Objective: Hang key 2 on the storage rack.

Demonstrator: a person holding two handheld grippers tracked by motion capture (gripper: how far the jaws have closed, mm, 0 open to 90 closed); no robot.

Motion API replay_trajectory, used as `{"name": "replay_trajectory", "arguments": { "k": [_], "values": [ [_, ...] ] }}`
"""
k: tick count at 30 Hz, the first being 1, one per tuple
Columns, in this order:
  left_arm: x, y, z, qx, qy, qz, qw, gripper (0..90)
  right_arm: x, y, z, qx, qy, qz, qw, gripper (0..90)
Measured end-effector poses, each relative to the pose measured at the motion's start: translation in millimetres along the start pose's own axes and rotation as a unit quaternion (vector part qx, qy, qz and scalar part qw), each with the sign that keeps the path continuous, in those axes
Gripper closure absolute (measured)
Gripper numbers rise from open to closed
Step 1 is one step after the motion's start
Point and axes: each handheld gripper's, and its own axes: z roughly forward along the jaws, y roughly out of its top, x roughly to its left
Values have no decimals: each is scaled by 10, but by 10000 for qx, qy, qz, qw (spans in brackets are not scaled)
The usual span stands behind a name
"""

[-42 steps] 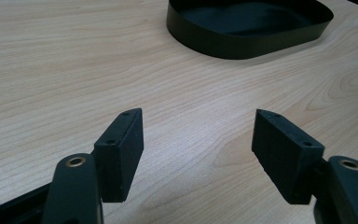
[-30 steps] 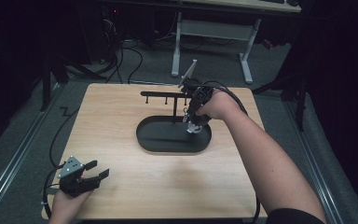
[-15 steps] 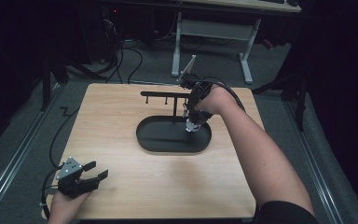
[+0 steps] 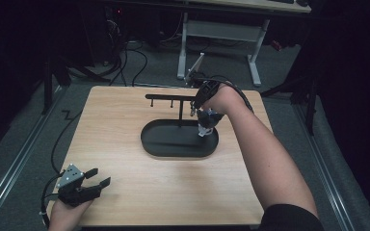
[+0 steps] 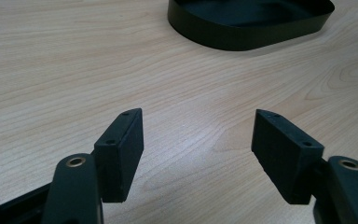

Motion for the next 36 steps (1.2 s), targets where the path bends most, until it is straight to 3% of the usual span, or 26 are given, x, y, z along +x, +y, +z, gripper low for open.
{"name": "replay_trajectory", "arguments": {
  "k": [7,8,18,22,27,30,32,33,36],
  "values": [
    [2,4,-8,-10,-7,11,10000,346,3,41,33,-14,-84,-105,9999,883],
    [3,4,-9,-16,-8,8,10000,346,11,39,32,-23,-78,35,10000,879],
    [1,5,12,34,-35,49,10000,346,55,-64,-25,-258,-89,119,9996,786],
    [-8,9,24,41,-32,55,10000,346,126,-236,-58,-399,-75,250,9989,718],
    [-35,9,47,68,-70,114,9999,344,179,-450,-50,-653,-16,200,9977,672],
    [-65,19,54,44,-98,191,9998,341,277,-707,8,-958,108,395,9946,620],
    [-81,26,58,55,-105,238,9996,341,315,-775,30,-1037,105,383,9938,615],
    [-87,27,61,73,-111,251,9996,341,394,-908,81,-1239,41,292,9919,597],
    [-98,23,76,97,-102,256,9996,341,456,-1036,132,-1403,-71,394,9893,587]
  ]
}}
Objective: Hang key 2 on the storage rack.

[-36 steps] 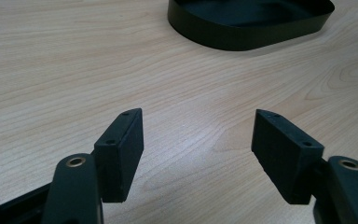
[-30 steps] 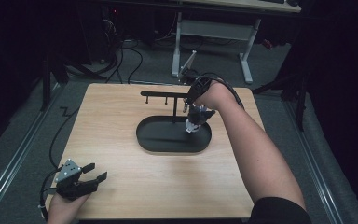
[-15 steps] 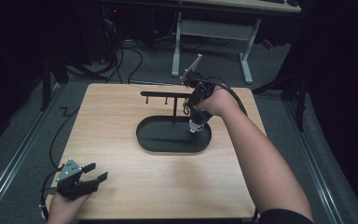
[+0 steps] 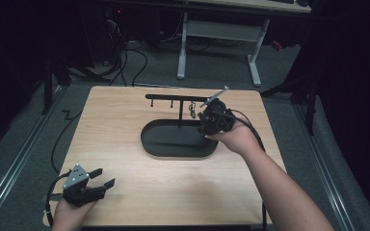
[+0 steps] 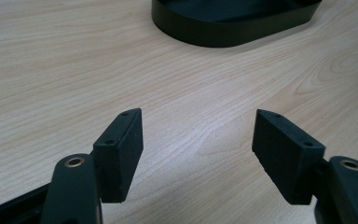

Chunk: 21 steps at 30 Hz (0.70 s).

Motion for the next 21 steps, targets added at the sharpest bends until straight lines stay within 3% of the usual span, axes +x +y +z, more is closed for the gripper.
{"name": "replay_trajectory", "arguments": {
  "k": [5,6,7,11,16,21],
  "values": [
    [-16,7,7,16,-12,28,10000,341,105,-360,16,-544,-30,78,9985,546],
    [-22,7,12,4,-14,23,10000,341,158,-512,13,-779,-121,92,9968,536],
    [-26,7,17,4,-24,15,10000,341,158,-512,13,-779,-121,92,9968,536],
    [-51,10,30,6,-96,-14,10000,341,263,-828,36,-1164,-393,34,9924,509],
    [-106,20,54,22,-153,32,9999,341,352,-1247,191,-1406,-439,257,9888,463],
    [-151,21,87,38,-210,59,9998,341,421,-1718,406,-1780,-413,626,9812,424]
  ]
}}
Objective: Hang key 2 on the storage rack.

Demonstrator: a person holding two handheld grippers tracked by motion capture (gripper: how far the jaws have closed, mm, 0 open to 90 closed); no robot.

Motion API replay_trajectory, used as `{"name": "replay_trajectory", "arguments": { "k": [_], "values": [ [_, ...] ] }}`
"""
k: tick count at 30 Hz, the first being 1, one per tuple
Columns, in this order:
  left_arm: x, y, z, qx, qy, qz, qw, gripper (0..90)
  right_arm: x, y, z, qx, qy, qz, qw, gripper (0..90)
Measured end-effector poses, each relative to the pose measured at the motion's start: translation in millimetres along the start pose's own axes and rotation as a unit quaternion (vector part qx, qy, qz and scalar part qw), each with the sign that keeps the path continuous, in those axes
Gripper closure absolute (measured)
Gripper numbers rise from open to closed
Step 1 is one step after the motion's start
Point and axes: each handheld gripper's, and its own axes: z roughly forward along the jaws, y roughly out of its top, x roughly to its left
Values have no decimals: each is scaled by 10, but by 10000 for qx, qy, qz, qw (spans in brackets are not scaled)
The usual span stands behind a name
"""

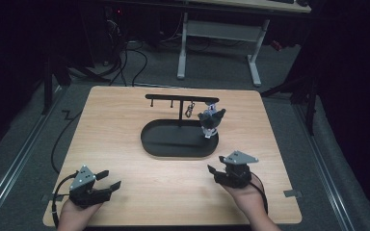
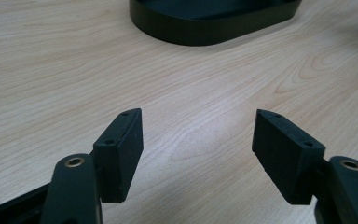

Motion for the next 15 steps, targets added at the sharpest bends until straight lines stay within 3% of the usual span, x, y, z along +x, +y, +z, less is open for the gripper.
{"name": "replay_trajectory", "arguments": {
  "k": [4,5,9,11,13,15],
  "values": [
    [-31,-2,29,18,-67,55,10000,340,41,-346,-7,-240,-29,201,9995,388],
    [-43,-1,39,18,-90,48,9999,340,60,-436,-70,-414,-2,155,9990,386],
    [-103,21,81,20,-169,118,9998,340,41,-424,-186,-730,-67,203,9971,351],
    [-137,32,99,35,-170,168,9997,339,7,-463,-178,-713,-154,282,9969,350],
    [-162,45,113,41,-187,188,9996,339,-38,-485,-166,-733,-55,445,9963,329],
    [-188,56,120,24,-173,211,9996,338,-58,-493,-166,-733,-45,463,9962,318]
  ]
}}
